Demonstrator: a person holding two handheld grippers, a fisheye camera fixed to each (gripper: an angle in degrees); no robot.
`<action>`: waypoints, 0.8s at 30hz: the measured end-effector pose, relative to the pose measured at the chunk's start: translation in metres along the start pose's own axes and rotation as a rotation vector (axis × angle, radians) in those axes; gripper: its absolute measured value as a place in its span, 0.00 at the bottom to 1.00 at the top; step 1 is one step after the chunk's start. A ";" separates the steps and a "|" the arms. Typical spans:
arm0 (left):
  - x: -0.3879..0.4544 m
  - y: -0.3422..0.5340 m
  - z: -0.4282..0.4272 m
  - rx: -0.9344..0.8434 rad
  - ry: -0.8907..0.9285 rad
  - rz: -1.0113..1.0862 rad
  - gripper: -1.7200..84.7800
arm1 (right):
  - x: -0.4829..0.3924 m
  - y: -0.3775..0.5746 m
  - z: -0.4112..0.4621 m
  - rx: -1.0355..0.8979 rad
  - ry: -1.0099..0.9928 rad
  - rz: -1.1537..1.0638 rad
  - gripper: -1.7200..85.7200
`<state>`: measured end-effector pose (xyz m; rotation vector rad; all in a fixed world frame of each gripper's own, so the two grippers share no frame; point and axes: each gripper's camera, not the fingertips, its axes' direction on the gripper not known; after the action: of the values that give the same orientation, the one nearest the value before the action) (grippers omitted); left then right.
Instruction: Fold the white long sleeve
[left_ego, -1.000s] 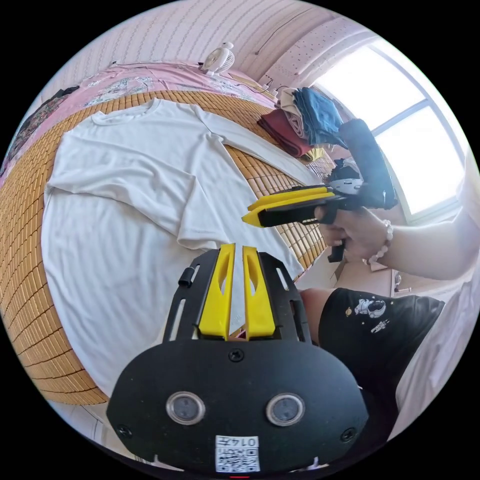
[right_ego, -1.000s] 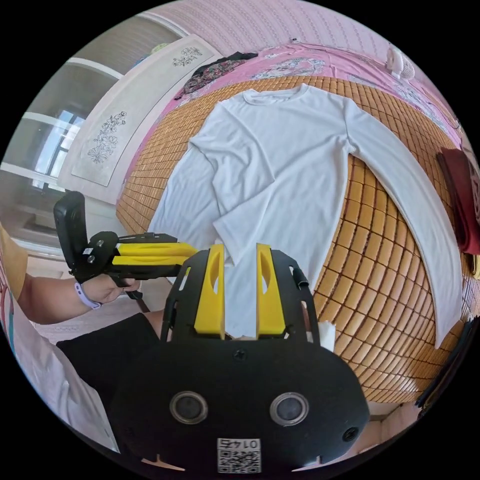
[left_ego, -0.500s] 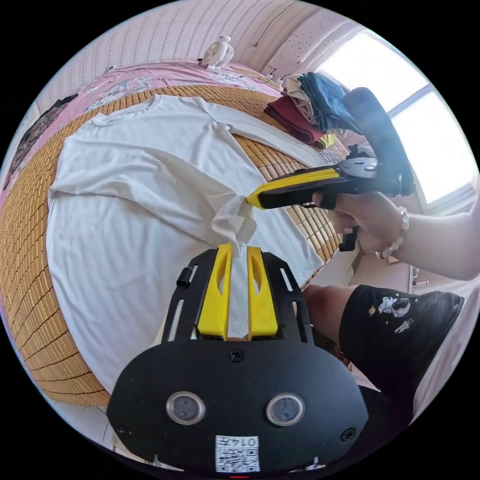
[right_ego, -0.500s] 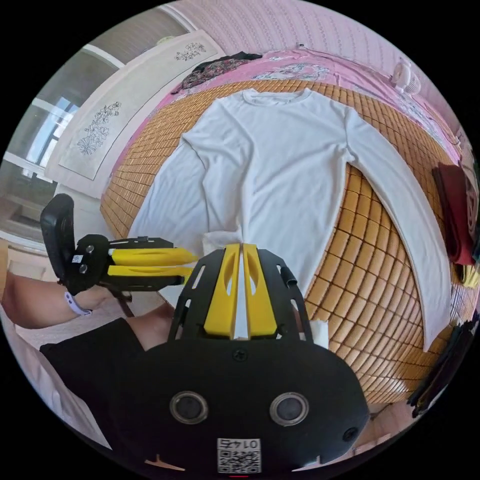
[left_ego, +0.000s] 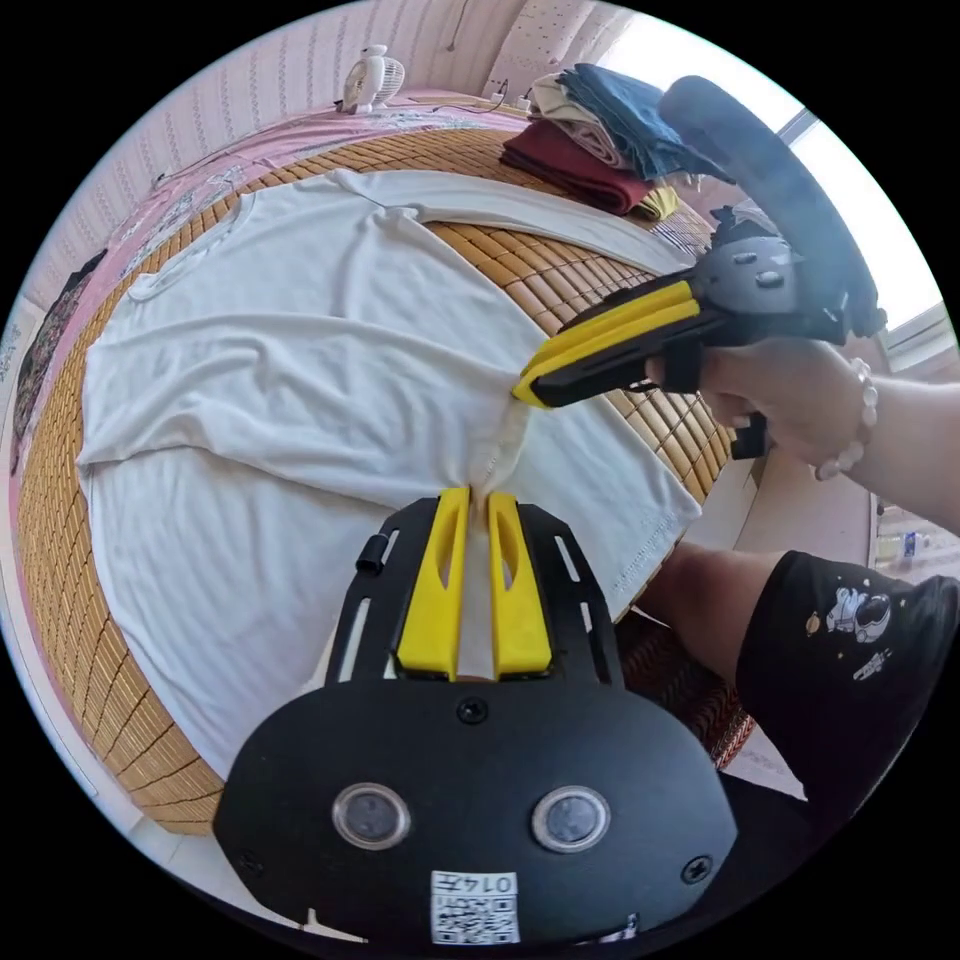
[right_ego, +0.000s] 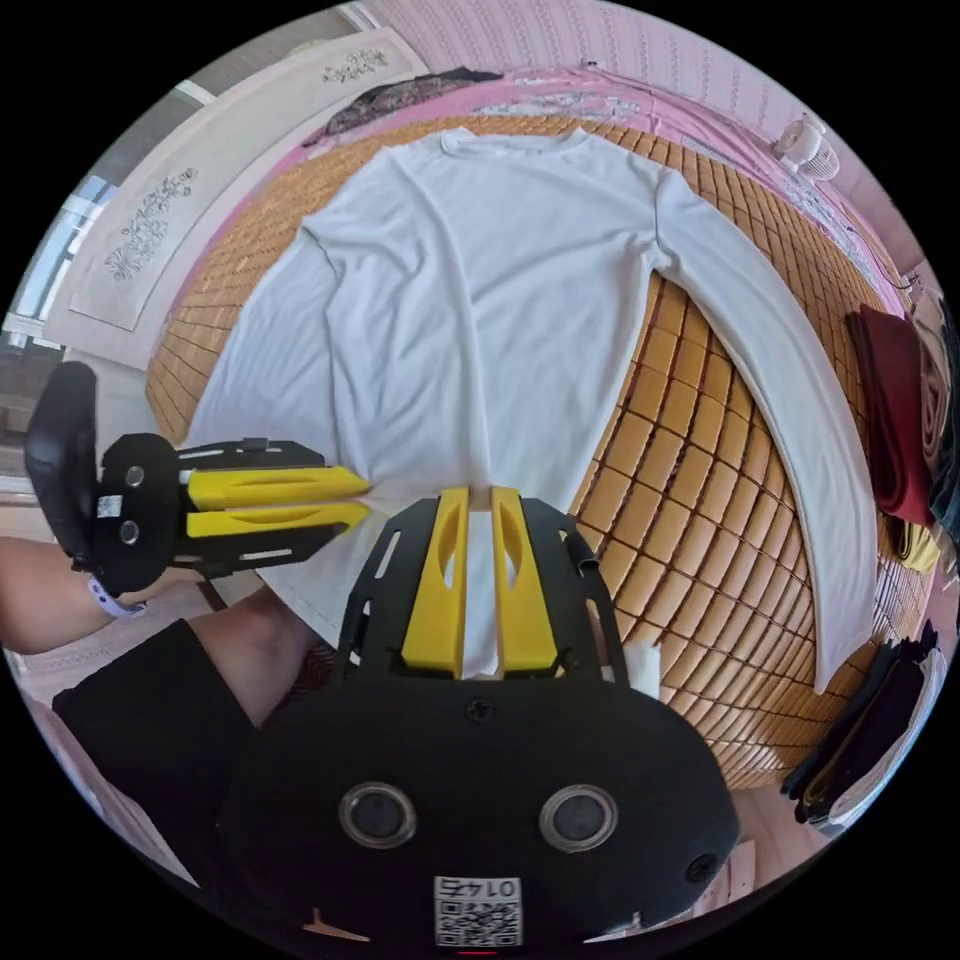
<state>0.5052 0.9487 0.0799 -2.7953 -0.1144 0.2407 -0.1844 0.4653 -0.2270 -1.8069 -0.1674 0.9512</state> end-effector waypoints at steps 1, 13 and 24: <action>-0.001 -0.001 -0.001 -0.008 0.024 0.013 0.04 | -0.002 -0.005 0.010 -0.057 0.030 0.000 0.04; -0.129 0.066 -0.119 0.175 -0.074 -0.212 0.08 | -0.010 -0.082 -0.044 -0.006 0.002 -0.226 0.08; -0.219 0.109 -0.118 0.226 -0.007 -0.306 0.09 | -0.108 -0.209 -0.016 0.011 -0.079 -0.469 0.10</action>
<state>0.3169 0.7851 0.1866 -2.5092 -0.4812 0.1759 -0.1824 0.4917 0.0073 -1.6187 -0.6056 0.6841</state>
